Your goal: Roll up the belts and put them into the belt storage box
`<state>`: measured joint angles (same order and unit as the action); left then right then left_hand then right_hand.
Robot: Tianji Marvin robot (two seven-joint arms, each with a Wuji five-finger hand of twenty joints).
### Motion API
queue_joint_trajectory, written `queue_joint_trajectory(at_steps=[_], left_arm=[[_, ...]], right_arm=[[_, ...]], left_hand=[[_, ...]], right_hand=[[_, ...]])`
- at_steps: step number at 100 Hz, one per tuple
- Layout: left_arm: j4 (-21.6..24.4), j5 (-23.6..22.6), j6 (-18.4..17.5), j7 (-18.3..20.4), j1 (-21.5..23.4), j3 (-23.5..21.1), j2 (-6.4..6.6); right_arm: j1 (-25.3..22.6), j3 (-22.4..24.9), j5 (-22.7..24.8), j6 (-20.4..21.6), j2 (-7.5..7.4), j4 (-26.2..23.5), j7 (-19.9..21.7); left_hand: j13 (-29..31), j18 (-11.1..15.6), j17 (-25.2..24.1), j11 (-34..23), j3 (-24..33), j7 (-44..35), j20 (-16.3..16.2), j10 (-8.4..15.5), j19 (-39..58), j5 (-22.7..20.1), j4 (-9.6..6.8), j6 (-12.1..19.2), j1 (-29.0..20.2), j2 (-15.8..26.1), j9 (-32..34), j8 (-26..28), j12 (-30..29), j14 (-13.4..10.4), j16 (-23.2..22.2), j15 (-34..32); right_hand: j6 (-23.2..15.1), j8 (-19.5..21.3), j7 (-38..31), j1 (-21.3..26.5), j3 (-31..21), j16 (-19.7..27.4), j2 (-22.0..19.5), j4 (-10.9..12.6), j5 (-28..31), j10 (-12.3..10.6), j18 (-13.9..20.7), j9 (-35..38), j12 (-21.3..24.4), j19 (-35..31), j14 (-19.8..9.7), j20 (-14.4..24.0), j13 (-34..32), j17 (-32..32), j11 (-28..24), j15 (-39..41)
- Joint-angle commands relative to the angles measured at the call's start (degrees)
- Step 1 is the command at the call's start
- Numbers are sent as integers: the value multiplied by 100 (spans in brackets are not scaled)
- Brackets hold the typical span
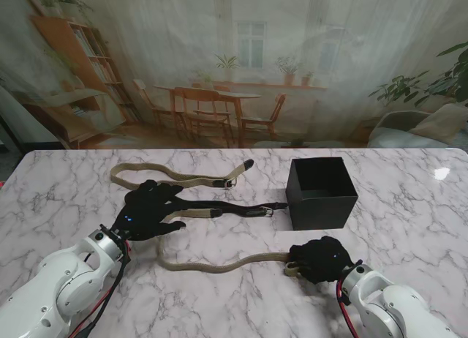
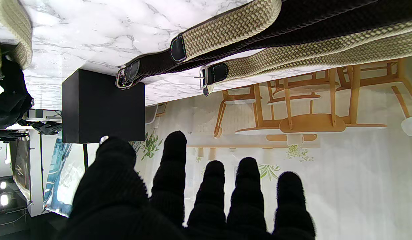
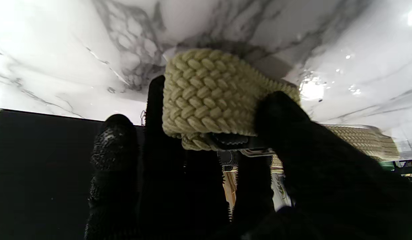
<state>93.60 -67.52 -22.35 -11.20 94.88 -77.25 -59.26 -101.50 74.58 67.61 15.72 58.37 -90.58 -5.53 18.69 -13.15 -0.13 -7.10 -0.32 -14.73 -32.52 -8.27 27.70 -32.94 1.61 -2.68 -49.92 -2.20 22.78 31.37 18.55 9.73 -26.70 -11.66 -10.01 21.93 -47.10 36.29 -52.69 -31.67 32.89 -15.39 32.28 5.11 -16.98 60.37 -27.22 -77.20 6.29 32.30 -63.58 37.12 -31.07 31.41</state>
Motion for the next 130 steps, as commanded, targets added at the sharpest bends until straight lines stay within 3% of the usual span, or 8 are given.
queue_joint_trajectory(at_steps=[1,19,37,52,70,84,108,130], left_arm=[[-19,5,-13,61,-6,20,-9],[-19,2,-12,53,-5,20,-9],[-20,-4,-11,43,-1,18,-9],[-23,-5,-12,42,-1,16,-9],[-19,-8,-6,50,0,11,-8],[-22,-11,-3,39,1,7,-9],[-20,-29,17,17,7,-3,-9],[-21,-40,24,14,5,1,-7]], right_arm=[[21,-32,39,-21,15,61,23],[122,-165,-17,-65,36,219,-241],[103,-158,-218,-47,58,180,-122],[161,-180,-218,105,66,275,-358],[125,-108,-150,156,50,177,-234],[-45,121,-505,251,49,-206,598],[-260,484,-736,524,-36,-814,1816],[-361,564,-337,418,-89,-1130,2306]], left_hand=[[-24,-194,-93,168,-128,95,90,-61,-174,150,-75,-125,51,264,-270,-63,-48,9,15,151],[-29,-196,-98,168,-126,102,92,-66,-190,160,-77,-124,47,260,-273,-67,-48,9,13,151],[-33,-201,-101,166,-124,100,98,-64,-214,155,-77,-128,39,258,-271,-66,-48,32,12,152],[-30,-206,-106,168,-131,86,101,-74,-227,127,-76,-128,54,258,-273,-60,-49,10,13,153],[-36,-208,-101,168,-127,72,103,-67,-241,108,-76,-123,52,263,-268,-53,-49,30,12,153],[-38,-203,-99,176,-126,64,104,-77,-251,100,-76,-128,53,265,-296,-49,-52,17,9,151],[-74,-187,-108,174,-127,40,105,-78,-269,68,-76,-124,49,264,-304,-38,-49,14,14,161],[-87,-194,-116,176,-125,28,106,-73,-291,57,-76,-121,39,262,-305,-34,-50,19,16,160]], right_hand=[[-652,-478,1308,552,-464,-234,-301,268,-838,-395,51,551,-93,-266,-220,78,-461,124,-498,750],[-1532,-1009,1203,488,-606,-287,-536,708,-2114,-120,-240,1394,211,-599,19,-9,-1135,798,-619,1406],[-1839,-816,727,704,-511,44,-867,937,-455,90,-429,1428,195,-576,158,-198,-1120,906,-373,1575],[-693,-1709,-353,742,-216,-17,-391,276,1126,-207,34,1476,282,-173,-91,-220,-1112,798,53,948],[623,-1270,-786,-114,-28,143,-30,106,1254,-328,246,1433,609,205,-205,-313,-1094,888,476,317],[1406,-240,1025,-1189,-342,388,-271,935,1540,65,50,1034,1039,597,71,-479,-734,571,963,-351],[1989,12,1859,-164,-2395,875,563,1530,413,380,327,-259,1622,1065,-2,-744,72,78,1447,-1157],[1991,70,2169,921,-2680,1155,683,1486,-414,20,716,-891,2003,1193,-345,-1467,549,-135,2304,-1510]])
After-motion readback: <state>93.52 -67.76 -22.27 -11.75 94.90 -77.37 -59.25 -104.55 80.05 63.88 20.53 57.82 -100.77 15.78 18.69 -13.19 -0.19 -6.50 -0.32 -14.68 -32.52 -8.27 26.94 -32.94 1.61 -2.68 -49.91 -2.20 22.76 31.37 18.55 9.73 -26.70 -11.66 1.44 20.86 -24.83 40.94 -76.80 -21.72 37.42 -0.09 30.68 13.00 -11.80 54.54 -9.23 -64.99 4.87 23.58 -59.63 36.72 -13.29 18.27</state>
